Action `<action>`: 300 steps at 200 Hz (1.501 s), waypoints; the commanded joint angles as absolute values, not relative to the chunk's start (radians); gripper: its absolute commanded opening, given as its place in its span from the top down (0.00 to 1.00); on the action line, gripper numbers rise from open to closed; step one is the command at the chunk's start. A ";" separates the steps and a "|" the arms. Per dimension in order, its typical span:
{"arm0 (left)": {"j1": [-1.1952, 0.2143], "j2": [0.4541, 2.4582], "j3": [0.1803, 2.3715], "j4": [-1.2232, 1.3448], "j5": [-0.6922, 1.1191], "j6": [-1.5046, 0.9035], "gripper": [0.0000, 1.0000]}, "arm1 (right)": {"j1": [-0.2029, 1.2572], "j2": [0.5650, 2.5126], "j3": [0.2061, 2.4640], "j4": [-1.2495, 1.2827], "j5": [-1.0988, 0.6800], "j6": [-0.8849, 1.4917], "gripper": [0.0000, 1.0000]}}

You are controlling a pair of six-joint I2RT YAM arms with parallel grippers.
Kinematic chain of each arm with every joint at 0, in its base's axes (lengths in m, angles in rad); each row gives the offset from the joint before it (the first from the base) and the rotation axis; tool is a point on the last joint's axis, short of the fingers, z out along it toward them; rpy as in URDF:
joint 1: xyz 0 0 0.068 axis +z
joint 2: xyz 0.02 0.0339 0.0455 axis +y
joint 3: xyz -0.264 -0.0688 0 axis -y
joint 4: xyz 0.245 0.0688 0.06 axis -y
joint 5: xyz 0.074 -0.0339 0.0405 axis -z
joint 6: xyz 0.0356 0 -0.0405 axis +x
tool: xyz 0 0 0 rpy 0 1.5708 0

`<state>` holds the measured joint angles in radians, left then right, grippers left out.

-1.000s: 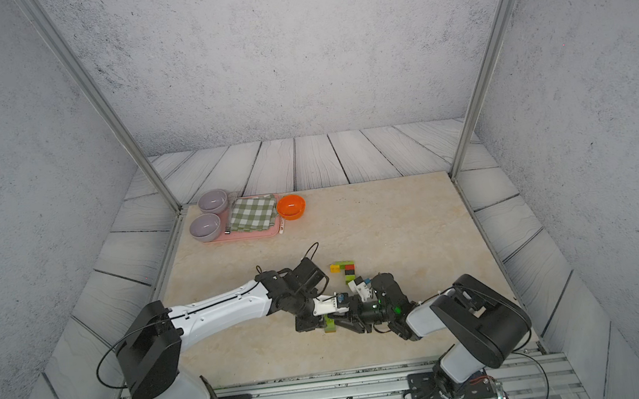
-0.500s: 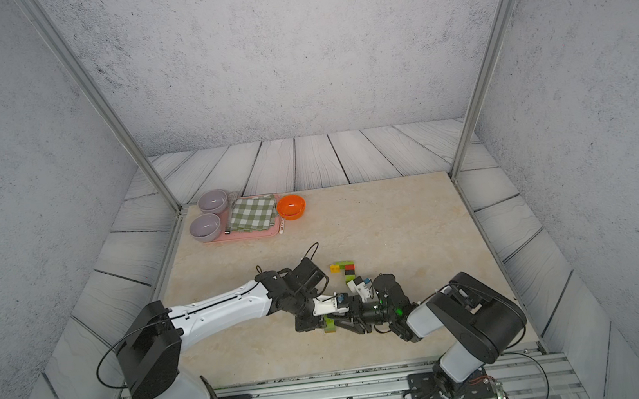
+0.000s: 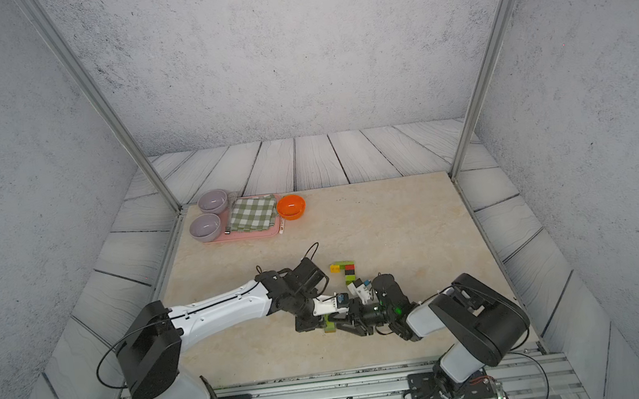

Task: Assemble the letter r with lego
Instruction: Assemble the lego brick with the lego brick.

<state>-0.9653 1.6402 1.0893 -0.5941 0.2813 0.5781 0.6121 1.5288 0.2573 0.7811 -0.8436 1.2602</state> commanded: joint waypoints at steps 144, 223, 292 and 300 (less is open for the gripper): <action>-0.979 1.654 1.029 -0.572 0.330 0.541 1.00 | 0.620 1.540 0.313 0.301 -0.744 1.078 0.53; -0.980 1.568 1.048 -0.529 0.357 0.491 0.63 | 0.619 1.491 0.339 0.237 -0.735 1.064 0.53; -0.980 1.534 1.034 -0.511 0.397 0.480 0.41 | 0.618 1.496 0.344 0.237 -0.732 1.066 0.53; -0.980 1.528 1.034 -0.515 0.397 0.479 0.41 | 0.619 1.496 0.345 0.238 -0.732 1.068 0.53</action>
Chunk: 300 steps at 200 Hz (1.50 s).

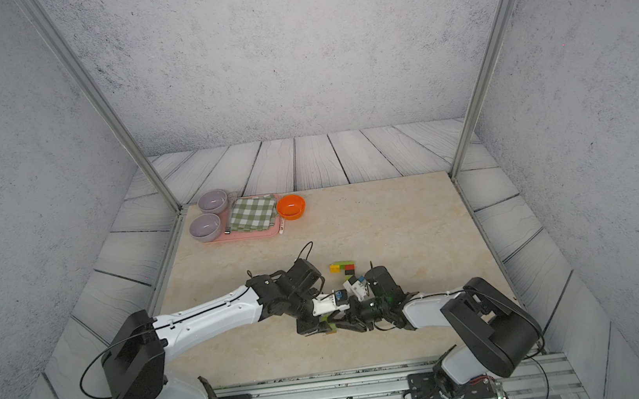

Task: Assemble the letter r with lego
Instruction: Assemble the lego brick with the lego brick, then adjust the lego brick at the center of the board.

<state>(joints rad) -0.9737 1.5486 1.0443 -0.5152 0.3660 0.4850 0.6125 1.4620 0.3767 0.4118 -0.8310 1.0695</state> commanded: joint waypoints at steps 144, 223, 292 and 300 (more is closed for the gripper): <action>-0.947 0.987 0.955 -0.532 -0.283 -0.206 0.02 | 0.627 1.101 0.670 -0.296 -0.622 0.777 0.25; -0.726 0.868 0.827 -0.391 0.035 -0.438 0.03 | 0.766 1.098 0.718 -0.308 -0.239 0.257 0.01; -0.640 0.818 0.804 -0.418 0.086 -0.407 0.03 | 0.801 1.213 0.707 -0.275 -0.385 -0.088 0.02; -0.637 0.818 0.801 -0.415 0.089 -0.408 0.03 | 0.831 1.240 0.719 -0.303 -0.370 -0.143 0.03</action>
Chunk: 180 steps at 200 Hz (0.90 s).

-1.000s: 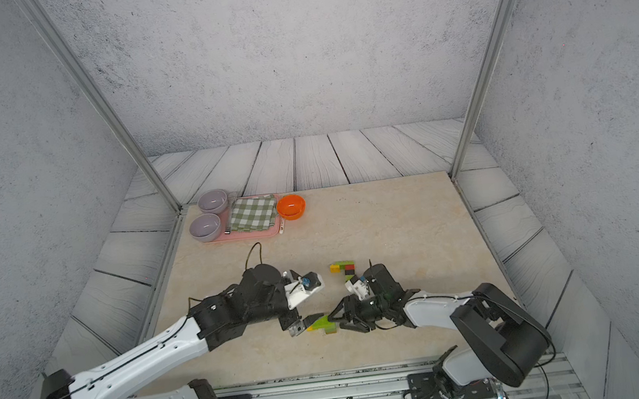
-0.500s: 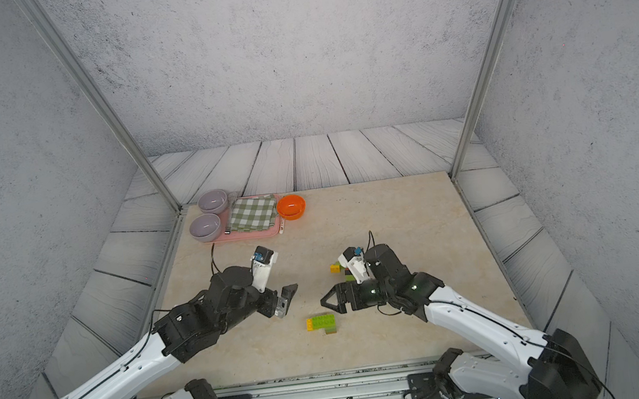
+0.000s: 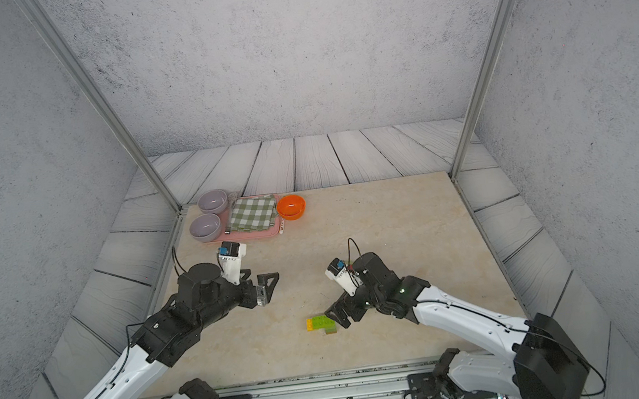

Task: Assemble the letter r with lego
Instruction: Adjust the lego brick at the center of the board.

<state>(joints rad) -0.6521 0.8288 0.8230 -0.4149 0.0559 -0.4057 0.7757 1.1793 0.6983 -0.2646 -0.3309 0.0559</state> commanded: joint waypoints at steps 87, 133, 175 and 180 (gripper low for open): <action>-0.608 0.808 0.801 -0.420 0.106 -0.399 0.03 | 0.874 1.392 0.802 -0.385 -0.247 -0.275 0.11; -0.591 0.785 0.810 -0.437 0.103 -0.390 0.03 | 0.873 1.465 0.835 -0.376 -0.326 -0.282 0.26; -0.580 0.775 0.784 -0.439 0.114 -0.401 0.04 | 0.872 1.501 0.859 -0.392 -0.375 -0.282 0.41; -0.578 0.774 0.782 -0.438 0.116 -0.402 0.04 | 0.873 1.502 0.859 -0.393 -0.377 -0.281 0.42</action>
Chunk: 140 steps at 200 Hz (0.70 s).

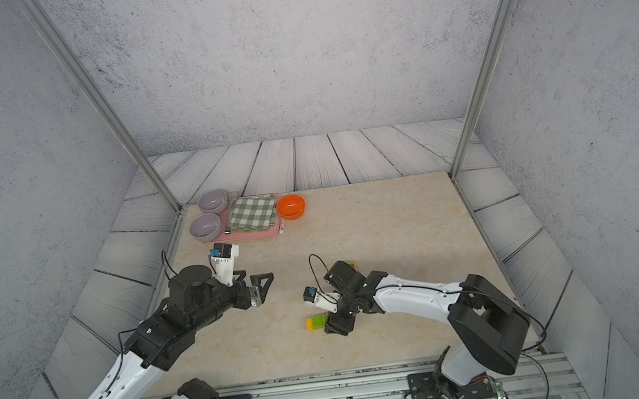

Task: Assemble the letter r with lego
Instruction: Adjust the lego brick at the center of the board.

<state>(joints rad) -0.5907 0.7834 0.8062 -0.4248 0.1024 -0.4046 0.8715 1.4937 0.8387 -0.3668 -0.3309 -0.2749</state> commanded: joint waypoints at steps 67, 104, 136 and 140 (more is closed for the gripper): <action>-0.571 0.771 0.781 -0.436 0.124 -0.402 0.04 | 0.873 1.504 0.864 -0.413 -0.375 -0.280 0.61; -0.568 0.763 0.778 -0.437 0.125 -0.405 0.04 | 0.872 1.499 0.880 -0.428 -0.381 -0.261 0.71; -0.562 0.770 0.788 -0.447 0.121 -0.410 0.04 | 0.868 1.459 0.860 -0.343 -0.429 -0.140 0.72; -0.561 0.771 0.788 -0.448 0.120 -0.411 0.04 | 0.865 1.459 0.854 -0.318 -0.440 -0.114 0.72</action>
